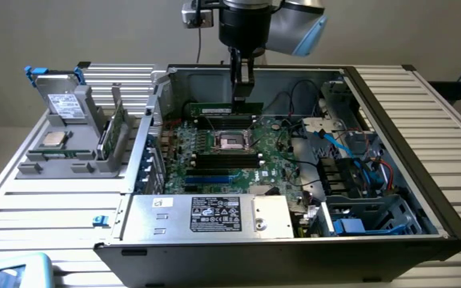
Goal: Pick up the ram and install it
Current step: 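Insert the ram into the slot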
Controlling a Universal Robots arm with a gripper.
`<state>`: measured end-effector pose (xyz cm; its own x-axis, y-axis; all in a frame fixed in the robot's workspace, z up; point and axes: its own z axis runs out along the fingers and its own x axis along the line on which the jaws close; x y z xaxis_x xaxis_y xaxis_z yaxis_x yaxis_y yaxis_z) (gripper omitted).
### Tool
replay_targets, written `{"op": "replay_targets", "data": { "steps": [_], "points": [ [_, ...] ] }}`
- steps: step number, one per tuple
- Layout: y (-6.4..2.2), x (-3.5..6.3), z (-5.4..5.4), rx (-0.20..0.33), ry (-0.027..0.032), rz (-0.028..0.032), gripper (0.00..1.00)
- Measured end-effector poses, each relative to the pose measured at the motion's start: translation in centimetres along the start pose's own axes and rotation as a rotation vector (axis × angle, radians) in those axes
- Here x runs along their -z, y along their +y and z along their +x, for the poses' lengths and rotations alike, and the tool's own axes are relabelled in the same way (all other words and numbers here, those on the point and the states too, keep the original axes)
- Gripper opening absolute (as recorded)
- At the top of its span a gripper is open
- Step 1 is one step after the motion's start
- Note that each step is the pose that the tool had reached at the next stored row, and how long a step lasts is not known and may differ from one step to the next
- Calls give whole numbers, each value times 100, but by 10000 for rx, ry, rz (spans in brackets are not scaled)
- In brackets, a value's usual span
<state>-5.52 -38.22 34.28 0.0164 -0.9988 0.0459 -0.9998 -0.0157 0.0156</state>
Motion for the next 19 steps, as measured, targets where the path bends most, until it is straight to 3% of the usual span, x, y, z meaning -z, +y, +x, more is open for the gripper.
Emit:
{"op": "replay_targets", "data": {
  "steps": [4,10,16,19],
  "points": [
    [-8,-29,-41,-1,75,-3,13],
    [-13,-127,-46,-6,86,-17,13],
    [-15,-204,-50,-63,187,-22,13],
    [-26,-255,-48,-136,188,-25,13]
  ]
}}
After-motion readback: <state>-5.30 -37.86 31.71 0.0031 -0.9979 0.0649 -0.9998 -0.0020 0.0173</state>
